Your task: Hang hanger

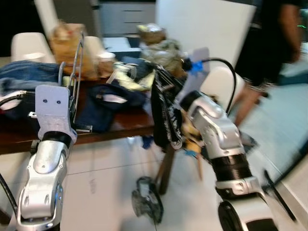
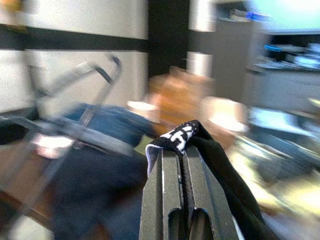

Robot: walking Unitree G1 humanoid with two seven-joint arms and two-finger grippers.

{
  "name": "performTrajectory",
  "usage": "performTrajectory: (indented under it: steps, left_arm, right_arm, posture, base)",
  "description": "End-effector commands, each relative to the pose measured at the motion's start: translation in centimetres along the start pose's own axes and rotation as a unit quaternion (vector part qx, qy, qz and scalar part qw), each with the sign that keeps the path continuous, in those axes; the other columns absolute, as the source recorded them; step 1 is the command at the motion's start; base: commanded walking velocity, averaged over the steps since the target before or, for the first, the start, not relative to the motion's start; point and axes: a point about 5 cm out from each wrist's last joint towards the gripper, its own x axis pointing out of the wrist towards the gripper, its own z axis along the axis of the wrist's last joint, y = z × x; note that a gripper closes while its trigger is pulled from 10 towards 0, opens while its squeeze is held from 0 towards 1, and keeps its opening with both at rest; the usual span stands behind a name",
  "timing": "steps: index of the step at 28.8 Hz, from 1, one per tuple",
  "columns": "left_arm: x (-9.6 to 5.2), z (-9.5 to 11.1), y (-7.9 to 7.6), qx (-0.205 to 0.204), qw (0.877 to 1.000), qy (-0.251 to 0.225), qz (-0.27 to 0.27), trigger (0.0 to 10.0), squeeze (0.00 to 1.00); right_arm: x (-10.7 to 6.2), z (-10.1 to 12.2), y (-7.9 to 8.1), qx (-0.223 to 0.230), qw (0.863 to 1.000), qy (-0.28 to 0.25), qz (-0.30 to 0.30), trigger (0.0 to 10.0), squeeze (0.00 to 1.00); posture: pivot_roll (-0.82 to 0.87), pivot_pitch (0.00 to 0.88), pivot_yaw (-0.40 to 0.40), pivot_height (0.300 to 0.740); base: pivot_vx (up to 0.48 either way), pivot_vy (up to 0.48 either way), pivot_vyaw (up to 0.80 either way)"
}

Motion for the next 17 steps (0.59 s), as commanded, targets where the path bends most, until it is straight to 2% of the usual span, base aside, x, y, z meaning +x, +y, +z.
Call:
performTrajectory:
  steps: [1, 2, 14, 17]
  left_arm:
    - [0.1, 0.2, 0.2, 0.008, 1.000, -0.002, 0.005, 10.0, 0.00]
    - [0.1, 0.9, 0.1, 0.010, 1.000, -0.011, 0.001, 10.0, 0.00]
    - [0.2, 1.2, 0.0, 0.014, 1.000, -0.008, 0.003, 10.0, 0.00]
    - [0.1, 1.2, -0.3, 0.012, 1.000, -0.007, -0.005, 10.0, 0.00]
  right_arm:
    - [0.3, 0.0, 0.2, -0.004, 1.000, 0.000, 0.008, 10.0, 0.00]
    - [1.6, 0.7, 0.4, 0.001, 1.000, -0.004, 0.001, 10.0, 0.00]
    - [3.2, 2.3, 1.1, 0.008, 0.999, -0.030, 0.008, 10.0, 0.00]
    - [3.6, 2.8, 0.7, -0.010, 0.999, -0.035, -0.022, 10.0, 0.00]
  posture:
    - [-0.02, 0.000, -0.062, 0.740]
    - [-0.01, 0.000, -0.066, 0.740]
    - [0.00, 0.000, -0.070, 0.740]
    - [0.00, 0.000, -0.071, 0.740]
  base:
    - [0.465, 0.000, 0.76]
    - [0.465, 0.000, 0.00]
    - [0.462, 0.000, 0.00]
    - [0.458, 0.000, 0.00]
